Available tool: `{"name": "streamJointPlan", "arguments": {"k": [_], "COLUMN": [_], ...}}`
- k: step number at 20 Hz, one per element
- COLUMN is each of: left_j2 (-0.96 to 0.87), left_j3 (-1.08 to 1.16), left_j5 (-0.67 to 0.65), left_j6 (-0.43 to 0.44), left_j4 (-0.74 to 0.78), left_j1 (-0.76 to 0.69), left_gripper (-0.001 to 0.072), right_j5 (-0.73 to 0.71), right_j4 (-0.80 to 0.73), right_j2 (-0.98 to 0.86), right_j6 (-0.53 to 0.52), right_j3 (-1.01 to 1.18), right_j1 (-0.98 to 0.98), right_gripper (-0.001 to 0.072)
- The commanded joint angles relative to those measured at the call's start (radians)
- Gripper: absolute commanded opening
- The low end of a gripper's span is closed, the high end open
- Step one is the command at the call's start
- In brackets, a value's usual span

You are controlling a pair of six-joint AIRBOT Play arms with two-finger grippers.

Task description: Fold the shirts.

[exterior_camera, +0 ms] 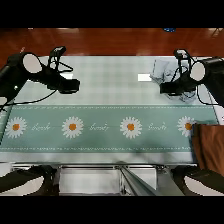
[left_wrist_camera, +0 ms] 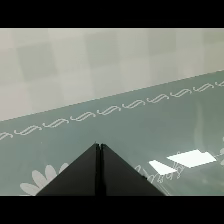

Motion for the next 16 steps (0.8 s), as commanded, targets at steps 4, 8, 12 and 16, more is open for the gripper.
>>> {"name": "streamJointPlan", "arguments": {"k": [4,8,12,16], "left_j2": [-0.001,-0.001,-0.001,-0.003], "left_j3": [0.0,0.0,0.0,0.0], "left_j5": [0.0,0.0,0.0,0.051], "left_j6": [0.0,0.0,0.0,0.0], "left_j4": [0.0,0.0,0.0,0.0], "left_j1": [0.0,0.0,0.0,0.0], "left_gripper": [0.002,0.0019,0.0019,0.002], "right_j5": [0.0,0.0,0.0,-0.101], "right_j4": [0.0,0.0,0.0,-0.005], "right_j2": [0.001,0.001,0.001,0.001], "right_j6": [0.0,0.0,0.0,0.0], "right_j3": [0.0,0.0,0.0,0.0], "right_j1": [0.0,0.0,0.0,0.0], "right_gripper": [0.0023,0.0023,0.0023,0.0023]}}
